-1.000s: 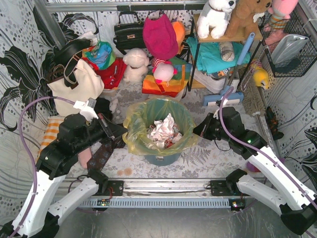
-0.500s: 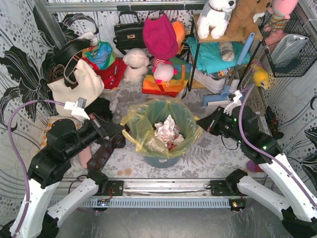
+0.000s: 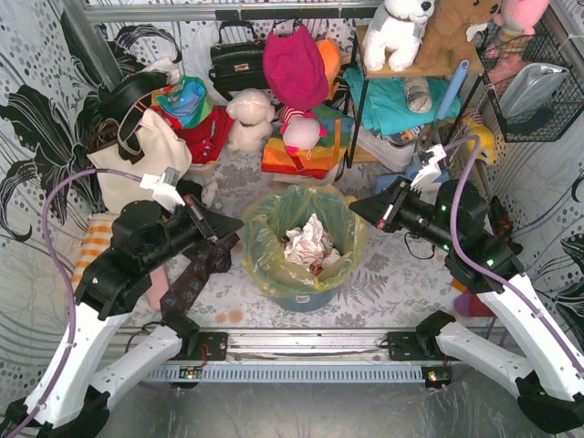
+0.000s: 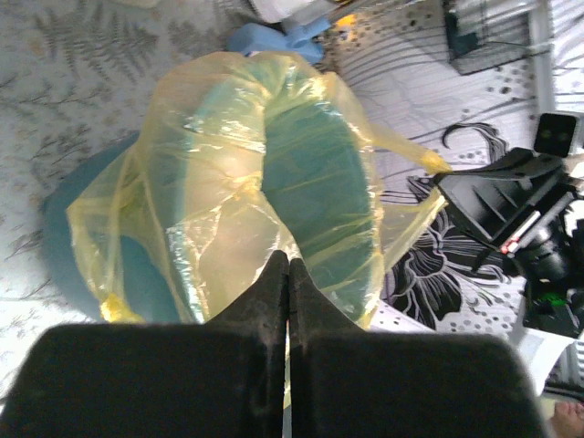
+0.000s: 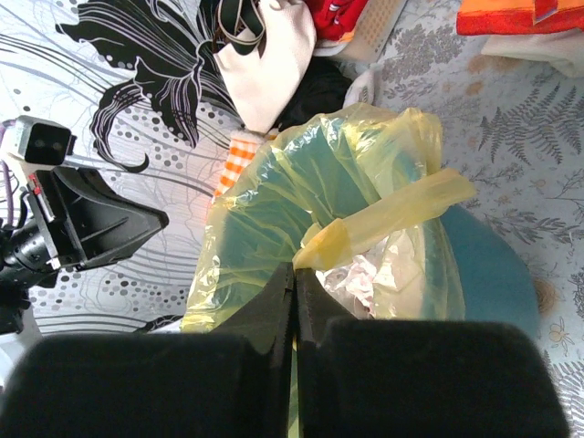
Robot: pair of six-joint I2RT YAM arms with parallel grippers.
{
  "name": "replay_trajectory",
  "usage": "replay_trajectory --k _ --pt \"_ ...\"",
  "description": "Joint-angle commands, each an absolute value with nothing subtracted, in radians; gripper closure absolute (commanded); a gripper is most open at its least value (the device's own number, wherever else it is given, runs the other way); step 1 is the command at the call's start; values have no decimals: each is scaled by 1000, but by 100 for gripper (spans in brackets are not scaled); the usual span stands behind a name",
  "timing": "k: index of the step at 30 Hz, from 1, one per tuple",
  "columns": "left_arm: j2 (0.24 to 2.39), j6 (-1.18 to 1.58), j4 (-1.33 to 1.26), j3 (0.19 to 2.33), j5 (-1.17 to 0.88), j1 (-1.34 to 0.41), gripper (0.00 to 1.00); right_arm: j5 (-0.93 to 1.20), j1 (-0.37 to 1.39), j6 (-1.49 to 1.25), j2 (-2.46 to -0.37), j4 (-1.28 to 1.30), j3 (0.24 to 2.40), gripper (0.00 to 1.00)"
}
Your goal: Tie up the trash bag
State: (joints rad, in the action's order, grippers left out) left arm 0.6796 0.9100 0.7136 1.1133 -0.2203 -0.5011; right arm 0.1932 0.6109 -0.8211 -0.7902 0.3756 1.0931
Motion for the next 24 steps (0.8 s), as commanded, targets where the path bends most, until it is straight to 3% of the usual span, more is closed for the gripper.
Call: replay_trajectory --k 1,4,7,11,14,17,24 --pt "683 867 894 1241 -23 -497 97 237 606 -802 -806 304 1112 100" --pt "679 879 1062 1254 103 -497 85 229 606 -802 -809 312 1097 100" --pt "652 901 1092 1184 84 -497 75 226 606 -804 -808 316 1089 100" --pt "613 923 1029 1041 -14 -496 67 221 607 -805 -811 323 1085 100" --pt "567 928 892 920 -161 -497 52 221 606 -812 -811 323 1067 100" --pt "553 946 796 828 -247 -497 45 221 606 -820 -806 316 1051 100" --pt "582 930 761 792 -237 -497 32 215 606 -824 -798 318 1044 100"
